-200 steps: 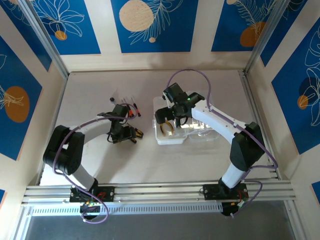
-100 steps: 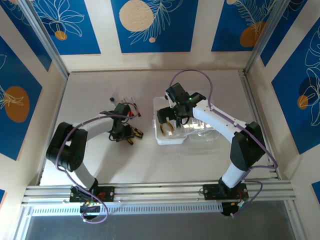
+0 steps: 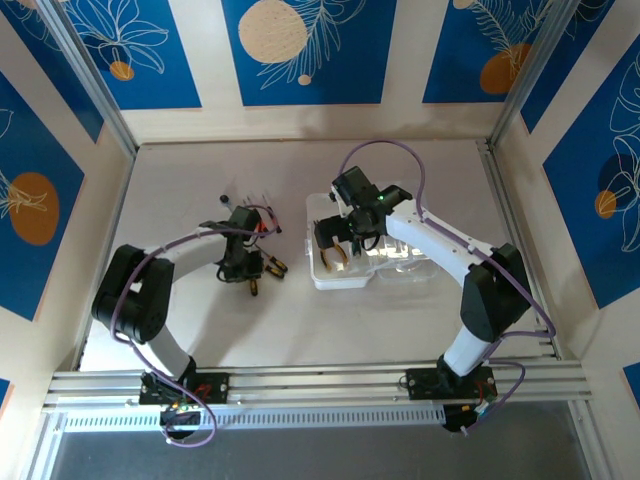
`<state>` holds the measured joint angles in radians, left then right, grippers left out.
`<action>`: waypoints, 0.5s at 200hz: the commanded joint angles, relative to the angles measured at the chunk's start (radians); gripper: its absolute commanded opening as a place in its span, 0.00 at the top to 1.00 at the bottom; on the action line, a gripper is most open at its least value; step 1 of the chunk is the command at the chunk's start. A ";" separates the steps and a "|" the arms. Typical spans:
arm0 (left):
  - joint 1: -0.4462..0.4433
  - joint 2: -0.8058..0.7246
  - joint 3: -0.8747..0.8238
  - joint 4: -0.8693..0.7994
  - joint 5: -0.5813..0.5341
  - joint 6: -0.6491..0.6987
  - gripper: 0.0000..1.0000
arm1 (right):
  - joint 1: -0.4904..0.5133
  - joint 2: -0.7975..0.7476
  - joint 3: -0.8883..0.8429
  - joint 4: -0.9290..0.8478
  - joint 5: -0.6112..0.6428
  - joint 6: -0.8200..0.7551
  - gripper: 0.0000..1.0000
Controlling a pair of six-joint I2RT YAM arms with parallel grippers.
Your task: Pack the tool kit
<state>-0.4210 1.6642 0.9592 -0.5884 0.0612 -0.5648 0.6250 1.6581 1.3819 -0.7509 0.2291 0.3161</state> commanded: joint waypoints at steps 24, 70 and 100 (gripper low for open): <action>-0.015 -0.067 0.072 -0.054 0.045 0.049 1.00 | -0.022 -0.102 -0.060 0.007 -0.071 0.023 0.01; -0.026 -0.200 0.112 -0.093 0.061 0.064 1.00 | -0.042 -0.153 -0.079 0.013 -0.101 0.024 0.01; -0.028 -0.266 0.165 -0.076 0.128 0.075 1.00 | -0.073 -0.211 -0.117 0.055 -0.184 0.029 0.01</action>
<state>-0.4355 1.4502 1.0611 -0.6498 0.1150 -0.5179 0.5785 1.5108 1.2953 -0.7303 0.1463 0.3275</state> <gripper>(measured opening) 0.099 0.992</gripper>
